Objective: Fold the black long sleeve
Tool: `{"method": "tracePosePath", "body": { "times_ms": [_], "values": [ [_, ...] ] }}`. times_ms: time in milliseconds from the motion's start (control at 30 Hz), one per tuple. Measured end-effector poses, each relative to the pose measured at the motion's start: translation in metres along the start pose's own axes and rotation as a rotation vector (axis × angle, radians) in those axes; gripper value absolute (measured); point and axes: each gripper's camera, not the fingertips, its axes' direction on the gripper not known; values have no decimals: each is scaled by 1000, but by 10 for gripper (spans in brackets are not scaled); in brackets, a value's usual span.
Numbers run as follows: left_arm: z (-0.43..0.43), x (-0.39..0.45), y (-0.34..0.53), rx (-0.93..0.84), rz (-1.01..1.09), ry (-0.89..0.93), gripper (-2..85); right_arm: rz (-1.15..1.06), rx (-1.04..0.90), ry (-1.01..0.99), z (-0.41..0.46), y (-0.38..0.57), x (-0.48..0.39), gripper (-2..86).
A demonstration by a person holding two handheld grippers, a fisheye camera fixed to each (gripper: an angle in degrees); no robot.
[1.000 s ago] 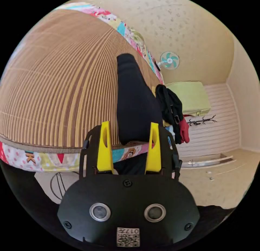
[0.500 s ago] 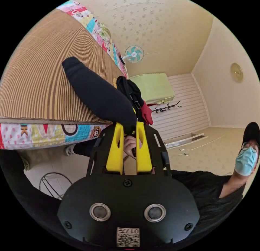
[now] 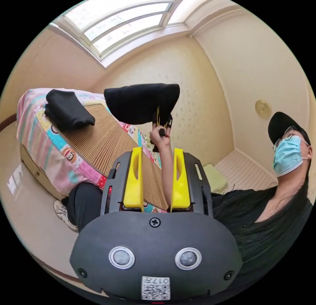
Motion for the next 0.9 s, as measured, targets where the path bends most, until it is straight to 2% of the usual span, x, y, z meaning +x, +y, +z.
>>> {"method": "tracePosePath", "body": {
  "times_ms": [100,133,200,233,267,333,400,500,600,667,700,733,767,800,867,900],
  "values": [
    [-20,-11,13,21,-17,-81,133,47,38,114,44,30,80,114],
    [-22,-12,17,29,-11,-101,131,124,15,198,52,49,121,104],
    [-20,-16,27,38,-1,-154,127,275,-104,334,51,85,186,77],
    [-18,-17,28,35,0,-158,127,388,-233,395,42,113,223,50],
    [-12,-19,32,26,6,-160,128,421,-329,352,25,142,246,18],
    [1,-20,38,5,29,-176,128,449,-395,279,-13,180,259,15],
    [25,-16,49,-38,91,-264,127,459,-424,320,-60,207,250,10],
    [71,-1,68,-118,254,-425,116,321,-493,416,-137,225,195,7],
    [132,23,98,-176,488,-571,101,17,-640,900,-191,235,101,6],
    [170,34,124,-155,625,-589,83,-281,-687,1517,-220,257,28,7],
    [193,38,140,-139,665,-563,65,-345,-651,1665,-228,262,11,8],
    [203,40,147,-129,663,-540,58,-447,-521,1902,-245,274,-26,9],
    [222,43,160,-117,644,-468,45,-523,-351,2046,-260,288,-65,12],
    [240,49,171,-123,639,-366,35,-557,-262,2093,-267,296,-85,13],
    [266,64,188,-146,673,-231,20,-716,113,2224,-291,342,-153,23],
    [280,79,200,-144,711,-185,12,-761,205,2253,-297,355,-165,28]
  ]
}}
